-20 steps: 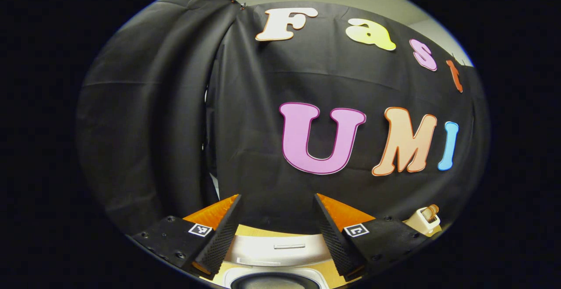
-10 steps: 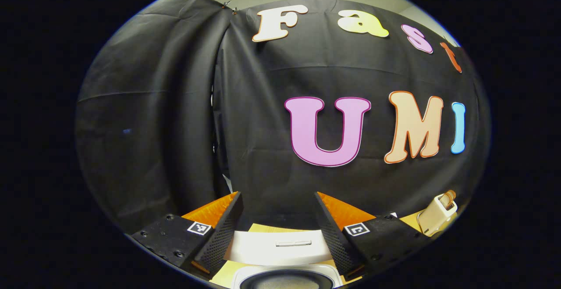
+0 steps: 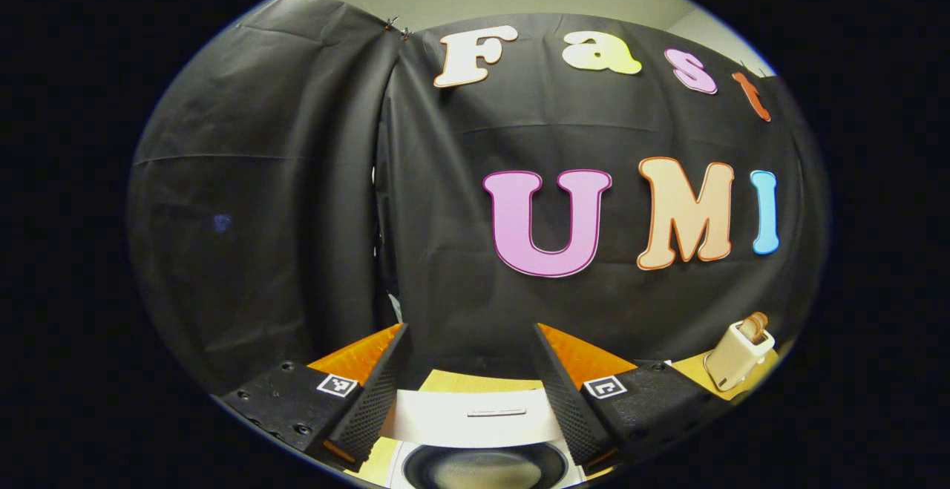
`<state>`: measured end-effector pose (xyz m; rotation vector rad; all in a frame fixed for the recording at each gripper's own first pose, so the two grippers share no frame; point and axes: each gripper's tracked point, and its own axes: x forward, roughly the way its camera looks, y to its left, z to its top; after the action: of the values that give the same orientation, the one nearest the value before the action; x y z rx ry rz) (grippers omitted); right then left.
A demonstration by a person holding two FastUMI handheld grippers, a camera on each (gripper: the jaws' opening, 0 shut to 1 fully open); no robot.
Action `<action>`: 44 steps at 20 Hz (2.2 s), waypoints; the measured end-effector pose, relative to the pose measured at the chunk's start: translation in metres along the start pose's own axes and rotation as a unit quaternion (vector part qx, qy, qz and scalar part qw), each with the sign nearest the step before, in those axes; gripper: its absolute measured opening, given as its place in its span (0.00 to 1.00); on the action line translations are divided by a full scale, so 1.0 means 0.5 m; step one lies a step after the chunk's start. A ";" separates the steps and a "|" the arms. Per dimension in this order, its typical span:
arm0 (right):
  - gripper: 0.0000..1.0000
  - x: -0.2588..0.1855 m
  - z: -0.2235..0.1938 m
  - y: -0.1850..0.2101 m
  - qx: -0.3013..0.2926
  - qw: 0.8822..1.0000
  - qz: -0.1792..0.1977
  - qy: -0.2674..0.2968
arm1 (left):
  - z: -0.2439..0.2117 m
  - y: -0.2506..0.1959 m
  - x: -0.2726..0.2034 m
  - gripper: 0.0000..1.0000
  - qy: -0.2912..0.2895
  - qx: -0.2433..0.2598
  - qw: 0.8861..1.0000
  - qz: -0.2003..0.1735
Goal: Close the left gripper, press the button to open the rice cooker; take a wooden spoon from the chopstick holder with the right hand, scoop a spoonful of rice and pour it into the rice cooker, then put the wooden spoon back into the chopstick holder.
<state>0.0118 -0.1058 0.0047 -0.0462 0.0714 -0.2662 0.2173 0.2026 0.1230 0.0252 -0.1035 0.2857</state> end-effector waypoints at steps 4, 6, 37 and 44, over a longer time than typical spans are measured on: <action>0.94 0.009 0.007 0.003 -0.001 1.000 0.014 -0.004 | -0.039 0.001 -0.070 0.92 -0.033 0.001 0.999 0.007; 0.94 0.010 0.007 0.004 -0.001 1.000 0.019 -0.004 | -0.063 -0.001 -0.098 0.92 -0.040 0.000 0.999 0.007; 0.94 0.007 -0.021 0.139 -0.006 0.999 0.048 0.019 | -0.374 0.003 -0.217 0.79 0.044 -0.027 0.999 0.009; 1.00 0.000 -0.009 0.144 -0.007 0.999 0.052 0.010 | -0.370 0.003 -0.212 0.75 0.068 0.003 0.998 -0.014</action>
<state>0.0305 -0.0366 -0.0039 -0.0533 0.0947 -0.1613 0.1338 0.1817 -0.0722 0.0128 0.0323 0.2595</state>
